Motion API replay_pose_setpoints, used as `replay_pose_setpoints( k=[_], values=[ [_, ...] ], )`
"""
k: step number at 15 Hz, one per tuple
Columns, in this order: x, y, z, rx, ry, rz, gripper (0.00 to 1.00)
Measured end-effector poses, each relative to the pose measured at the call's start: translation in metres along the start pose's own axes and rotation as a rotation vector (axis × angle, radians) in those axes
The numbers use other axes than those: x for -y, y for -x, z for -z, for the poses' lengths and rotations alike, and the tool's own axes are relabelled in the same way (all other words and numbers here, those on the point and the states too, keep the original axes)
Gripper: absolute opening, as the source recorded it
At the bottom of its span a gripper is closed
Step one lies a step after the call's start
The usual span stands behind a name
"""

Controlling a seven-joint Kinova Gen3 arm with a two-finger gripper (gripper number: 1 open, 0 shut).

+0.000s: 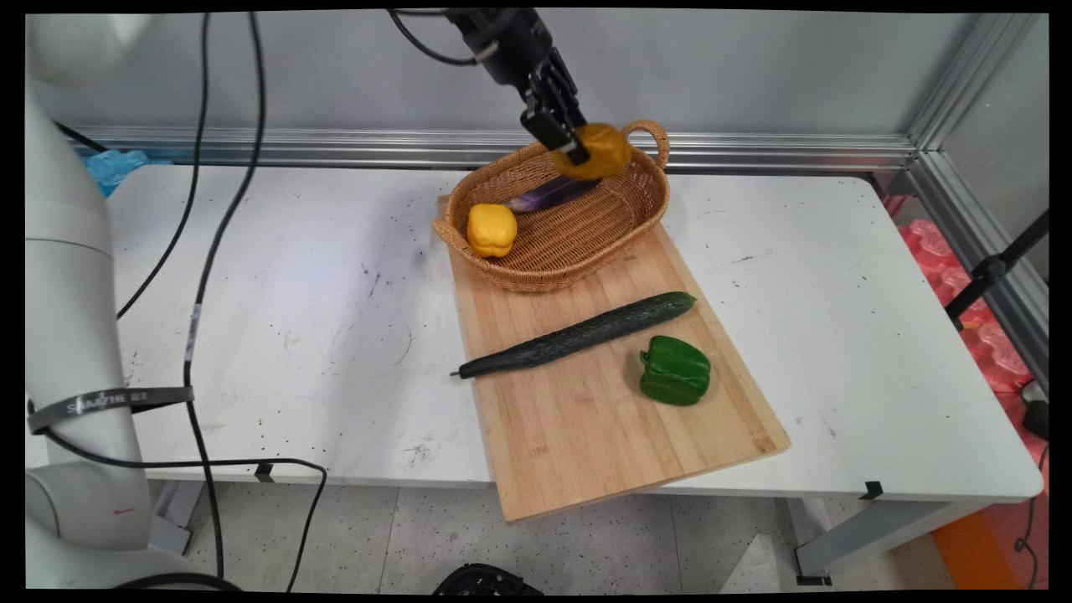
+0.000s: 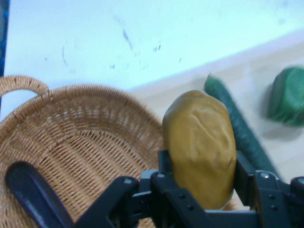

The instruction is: Place the picked object on the cutting board

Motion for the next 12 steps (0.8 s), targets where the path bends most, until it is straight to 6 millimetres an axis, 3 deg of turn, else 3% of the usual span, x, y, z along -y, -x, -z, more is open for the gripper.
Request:
replay_pose_setpoints(
  k=[4,12],
  values=[
    [-0.043,-0.008,0.017,0.011,-0.050,0.119,0.00],
    [-0.112,-0.021,0.015,0.065,-0.100,0.272,0.00]
  ],
)
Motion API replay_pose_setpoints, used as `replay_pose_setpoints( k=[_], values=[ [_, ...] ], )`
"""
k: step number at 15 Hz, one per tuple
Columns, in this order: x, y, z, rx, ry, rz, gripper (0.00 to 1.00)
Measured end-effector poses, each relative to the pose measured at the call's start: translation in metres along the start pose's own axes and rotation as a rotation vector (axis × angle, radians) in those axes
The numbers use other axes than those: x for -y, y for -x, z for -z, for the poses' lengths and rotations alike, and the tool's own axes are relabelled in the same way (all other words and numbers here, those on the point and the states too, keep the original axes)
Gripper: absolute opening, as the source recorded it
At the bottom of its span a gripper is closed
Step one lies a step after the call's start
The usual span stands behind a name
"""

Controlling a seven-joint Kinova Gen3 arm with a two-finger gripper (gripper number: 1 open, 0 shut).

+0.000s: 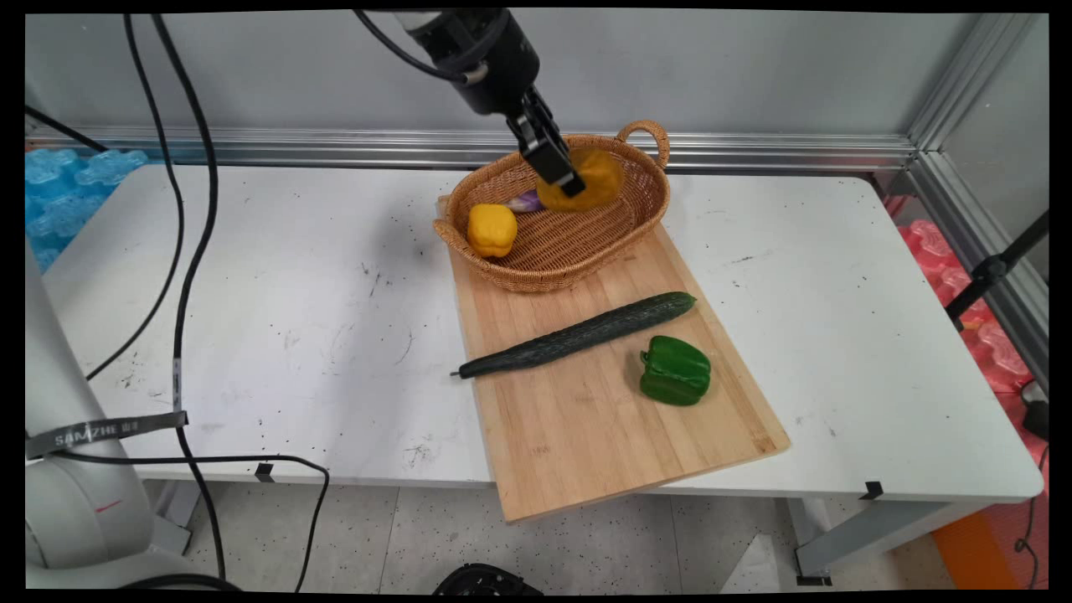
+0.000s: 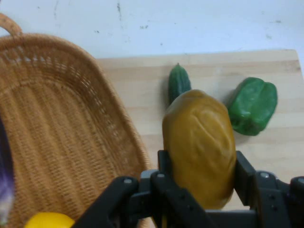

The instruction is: Place the picked object on the cutting board

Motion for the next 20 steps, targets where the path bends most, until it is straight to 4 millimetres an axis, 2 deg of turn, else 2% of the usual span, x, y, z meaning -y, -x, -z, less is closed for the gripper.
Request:
replay_pose_setpoints(
  k=[7,11,15,20],
  values=[
    [-0.056,0.003,-0.016,0.041,-0.027,0.070,0.00],
    [-0.100,0.007,-0.050,0.085,-0.038,0.100,0.00],
    [-0.115,0.010,-0.074,0.109,-0.038,0.098,0.00],
    [-0.135,0.022,-0.121,0.164,-0.014,0.081,0.00]
  ],
)
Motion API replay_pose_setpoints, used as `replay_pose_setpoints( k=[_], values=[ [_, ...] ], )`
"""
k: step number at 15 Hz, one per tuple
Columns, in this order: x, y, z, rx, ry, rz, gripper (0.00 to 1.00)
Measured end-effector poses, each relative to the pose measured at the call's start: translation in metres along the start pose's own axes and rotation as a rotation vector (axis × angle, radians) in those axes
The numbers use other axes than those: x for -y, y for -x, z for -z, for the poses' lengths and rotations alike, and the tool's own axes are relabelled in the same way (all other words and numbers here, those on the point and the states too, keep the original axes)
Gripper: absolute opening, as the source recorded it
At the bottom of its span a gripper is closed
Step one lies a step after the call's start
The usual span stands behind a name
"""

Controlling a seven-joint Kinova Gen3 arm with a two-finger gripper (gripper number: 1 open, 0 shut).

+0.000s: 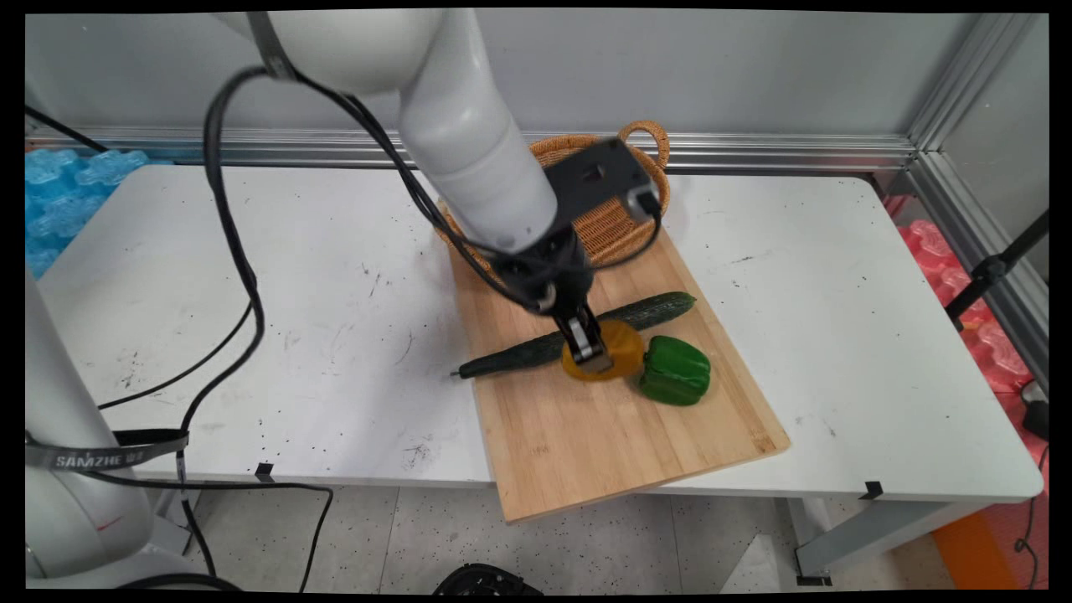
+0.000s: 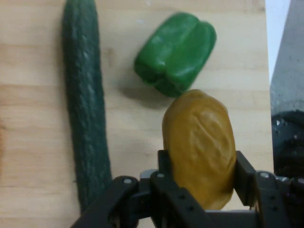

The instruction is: Place the picked object on the cutting board

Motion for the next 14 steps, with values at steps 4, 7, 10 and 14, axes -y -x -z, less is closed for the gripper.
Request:
replay_pose_setpoints(
  k=[4,7,10,14],
  values=[
    [-0.006,0.005,-0.029,0.038,0.012,-0.009,0.00],
    [-0.008,0.008,-0.049,0.061,0.021,-0.012,0.00],
    [-0.008,0.011,-0.061,0.075,0.025,-0.016,0.00],
    [-0.008,0.016,-0.074,0.087,0.030,-0.024,0.00]
  ],
)
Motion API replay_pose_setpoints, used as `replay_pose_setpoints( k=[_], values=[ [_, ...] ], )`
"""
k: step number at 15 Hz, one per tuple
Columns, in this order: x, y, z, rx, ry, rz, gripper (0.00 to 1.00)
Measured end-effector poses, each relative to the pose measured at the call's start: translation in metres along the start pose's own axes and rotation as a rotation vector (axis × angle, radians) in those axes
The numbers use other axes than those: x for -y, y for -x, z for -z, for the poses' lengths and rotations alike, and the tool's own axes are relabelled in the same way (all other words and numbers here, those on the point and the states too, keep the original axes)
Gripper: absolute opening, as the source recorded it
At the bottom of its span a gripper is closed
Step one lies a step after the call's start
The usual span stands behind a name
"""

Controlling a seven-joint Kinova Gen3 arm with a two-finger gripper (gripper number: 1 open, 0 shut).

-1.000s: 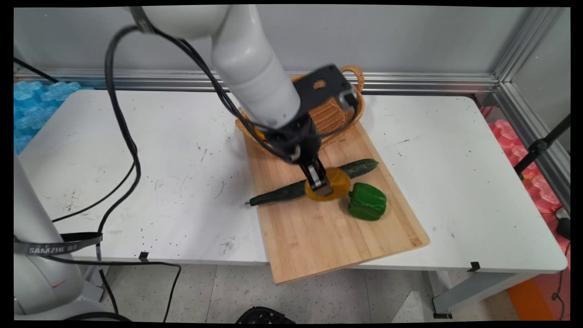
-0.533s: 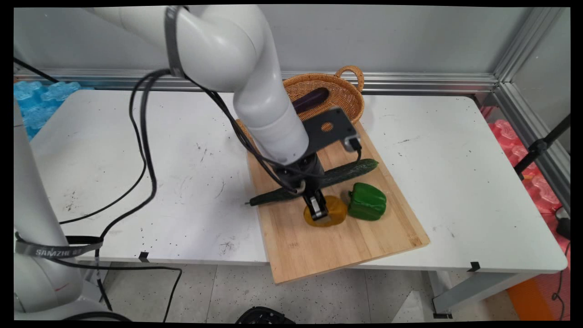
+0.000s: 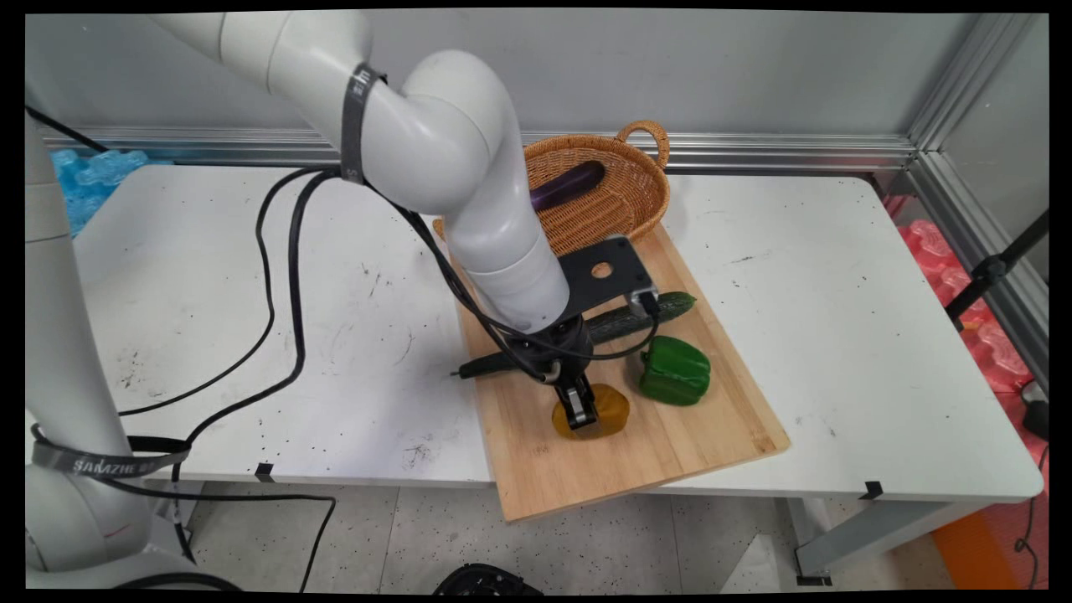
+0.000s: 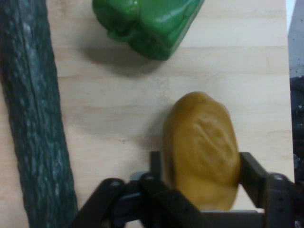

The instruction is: Place the picked object on the cutting board

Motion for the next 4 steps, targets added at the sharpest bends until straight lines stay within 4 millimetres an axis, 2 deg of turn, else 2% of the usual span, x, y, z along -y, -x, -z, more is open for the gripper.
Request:
replay_pose_setpoints(
  k=[1,4],
  values=[
    [-0.0004,0.0012,-0.0025,0.000,0.002,-0.005,1.00],
    [-0.0013,0.0027,-0.0029,-0.007,0.005,-0.017,1.00]
  ],
)
